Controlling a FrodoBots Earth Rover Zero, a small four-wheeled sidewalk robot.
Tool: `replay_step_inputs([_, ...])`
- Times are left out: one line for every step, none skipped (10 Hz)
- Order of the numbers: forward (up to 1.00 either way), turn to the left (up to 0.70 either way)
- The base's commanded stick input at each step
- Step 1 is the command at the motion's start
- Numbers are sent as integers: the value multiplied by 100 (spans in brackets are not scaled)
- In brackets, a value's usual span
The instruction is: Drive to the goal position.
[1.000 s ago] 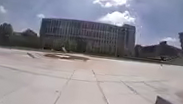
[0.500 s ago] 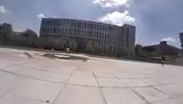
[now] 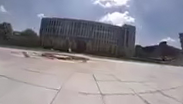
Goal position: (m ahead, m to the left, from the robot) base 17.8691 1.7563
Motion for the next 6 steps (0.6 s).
replay_step_inputs([70, 0])
replay_step_inputs([70, 0])
replay_step_inputs([70, 0])
replay_step_inputs([70, -14])
replay_step_inputs([70, 0])
replay_step_inputs([70, 0])
